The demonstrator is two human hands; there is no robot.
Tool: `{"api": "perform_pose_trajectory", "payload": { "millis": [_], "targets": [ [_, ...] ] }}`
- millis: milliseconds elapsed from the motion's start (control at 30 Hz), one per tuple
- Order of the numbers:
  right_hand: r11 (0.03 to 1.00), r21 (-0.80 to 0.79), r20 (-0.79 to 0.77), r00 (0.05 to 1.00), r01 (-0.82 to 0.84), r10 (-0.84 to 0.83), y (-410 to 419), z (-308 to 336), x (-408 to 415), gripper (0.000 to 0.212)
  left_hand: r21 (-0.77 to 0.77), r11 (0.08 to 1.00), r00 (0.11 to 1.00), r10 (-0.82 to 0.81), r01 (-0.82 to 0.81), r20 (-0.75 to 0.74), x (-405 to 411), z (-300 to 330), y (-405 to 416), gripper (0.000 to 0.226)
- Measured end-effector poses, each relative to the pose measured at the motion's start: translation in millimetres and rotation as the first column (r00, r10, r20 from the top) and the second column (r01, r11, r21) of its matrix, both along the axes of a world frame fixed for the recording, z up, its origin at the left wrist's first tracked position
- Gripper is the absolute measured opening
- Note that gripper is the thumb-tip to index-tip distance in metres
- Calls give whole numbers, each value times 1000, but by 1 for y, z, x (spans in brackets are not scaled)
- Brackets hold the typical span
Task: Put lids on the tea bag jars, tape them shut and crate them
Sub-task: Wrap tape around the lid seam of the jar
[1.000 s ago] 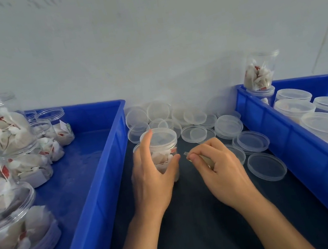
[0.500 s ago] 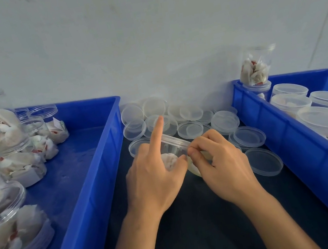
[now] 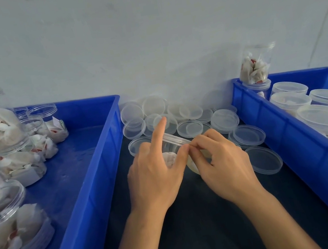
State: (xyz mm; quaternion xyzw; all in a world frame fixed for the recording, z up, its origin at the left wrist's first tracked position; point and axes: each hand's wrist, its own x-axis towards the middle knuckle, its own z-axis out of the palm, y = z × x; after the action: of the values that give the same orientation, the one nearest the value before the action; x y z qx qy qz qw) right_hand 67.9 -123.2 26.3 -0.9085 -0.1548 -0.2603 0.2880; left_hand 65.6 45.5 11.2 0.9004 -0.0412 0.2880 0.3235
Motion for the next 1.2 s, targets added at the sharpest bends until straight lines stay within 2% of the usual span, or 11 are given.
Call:
{"api": "perform_pose_trajectory", "payload": {
  "millis": [200,433,600,767,933,1200],
  "targets": [
    [1000,-12,27,999,23,-23,3,1,-2,18,-2,1000,1000,19,-19,-12,0,1,-2,71],
    [973,-159,135,980,168,-147,6,8,-5,25,-18,999,999,41,-41,1,0,1,1,66],
    [981,-130,116,985,142,-127,5,11,-5,25,-161,987,998,4,-15,-65,0,3,2,58],
    [984,-152,72,994,95,-84,1,13,-3,32,-331,942,984,-106,54,-143,1,6,1,47],
    [979,-169,109,989,117,-100,0,10,-1,41,-401,911,963,-187,96,-194,1,8,4,43],
    [968,-210,118,986,139,-116,2,9,1,37,-503,853,944,-268,140,-192,1,12,8,41]
  ]
}}
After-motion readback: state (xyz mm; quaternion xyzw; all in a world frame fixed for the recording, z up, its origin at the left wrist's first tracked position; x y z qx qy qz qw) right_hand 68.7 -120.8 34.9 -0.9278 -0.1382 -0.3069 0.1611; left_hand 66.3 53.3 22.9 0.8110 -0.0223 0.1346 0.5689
